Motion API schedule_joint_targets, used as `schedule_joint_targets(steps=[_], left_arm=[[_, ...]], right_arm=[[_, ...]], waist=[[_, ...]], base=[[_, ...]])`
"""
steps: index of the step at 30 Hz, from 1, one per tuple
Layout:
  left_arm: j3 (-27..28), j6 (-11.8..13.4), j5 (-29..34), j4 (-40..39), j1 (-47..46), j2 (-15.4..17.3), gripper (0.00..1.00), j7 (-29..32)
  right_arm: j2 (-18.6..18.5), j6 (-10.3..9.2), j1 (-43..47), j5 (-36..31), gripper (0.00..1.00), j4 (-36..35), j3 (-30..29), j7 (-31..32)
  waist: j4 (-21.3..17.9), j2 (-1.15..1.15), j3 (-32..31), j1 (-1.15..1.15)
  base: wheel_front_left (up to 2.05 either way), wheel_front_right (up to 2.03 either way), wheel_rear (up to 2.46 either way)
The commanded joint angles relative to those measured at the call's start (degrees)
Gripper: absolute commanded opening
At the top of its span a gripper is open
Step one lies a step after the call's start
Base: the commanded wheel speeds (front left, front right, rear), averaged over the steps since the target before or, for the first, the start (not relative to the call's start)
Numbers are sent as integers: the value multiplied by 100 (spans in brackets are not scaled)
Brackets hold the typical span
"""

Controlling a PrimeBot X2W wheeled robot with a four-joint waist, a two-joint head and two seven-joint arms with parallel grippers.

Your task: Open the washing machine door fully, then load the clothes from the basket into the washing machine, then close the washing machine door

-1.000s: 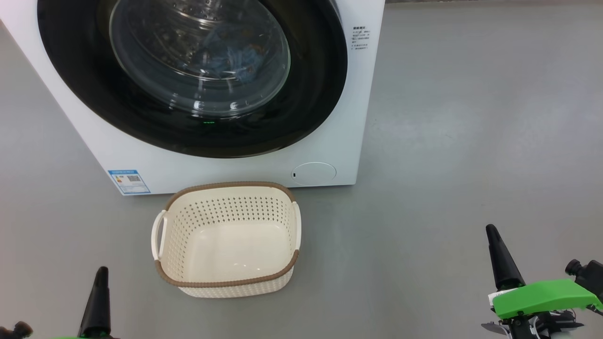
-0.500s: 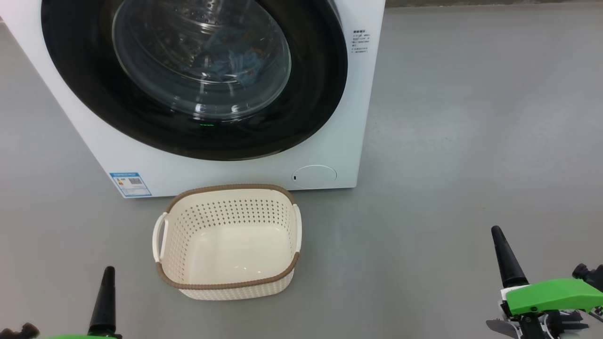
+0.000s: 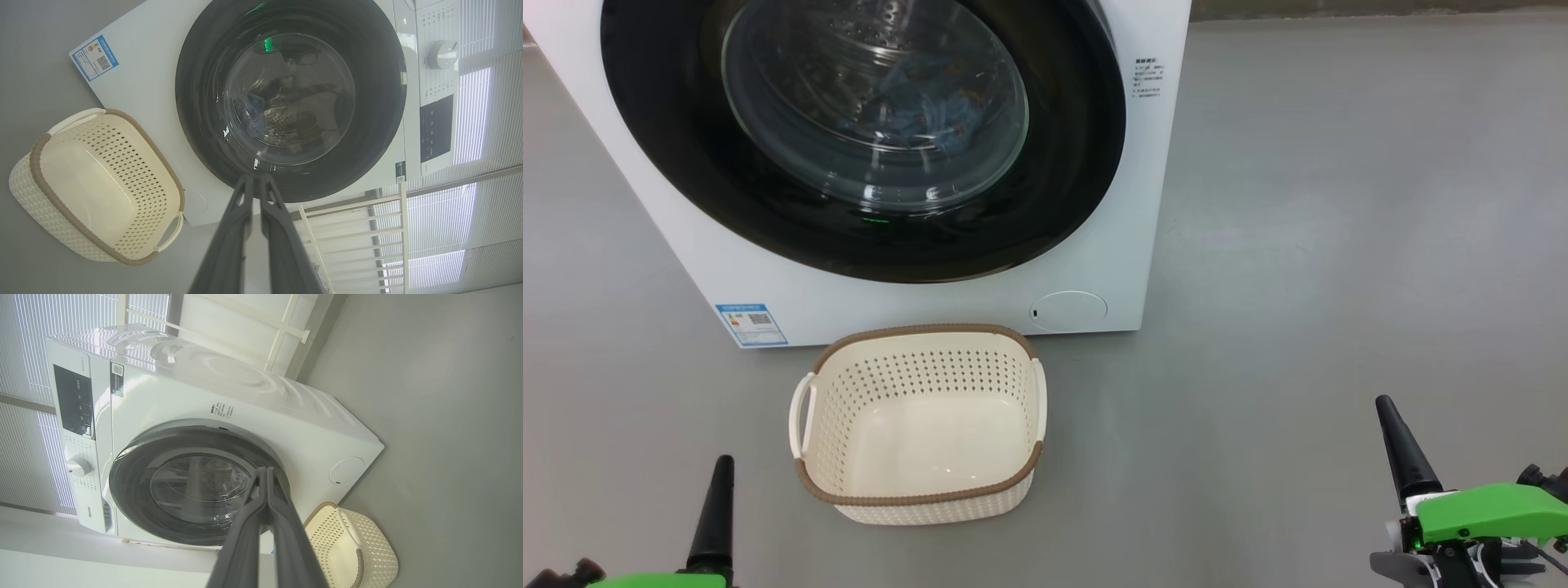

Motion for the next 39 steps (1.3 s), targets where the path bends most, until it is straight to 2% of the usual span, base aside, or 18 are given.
schedule_joint_targets(steps=[1,26,39], left_arm=[[186,3,-117,-72,-242,55,0,42],[397,3,-1167,41,-371,-301,0,451],[408,3,-1182,43,-375,-314,0,466]], right_arm=[[-80,4,-290,224,0,-118,27,62],[-59,1,-360,1708,0,11,-183,474],[-38,1,-364,1714,0,15,-216,506]], waist=[[1,0,-5,0],[14,0,-102,0],[15,0,-104,0]], base=[[0,0,0],[0,0,0],[0,0,0]])
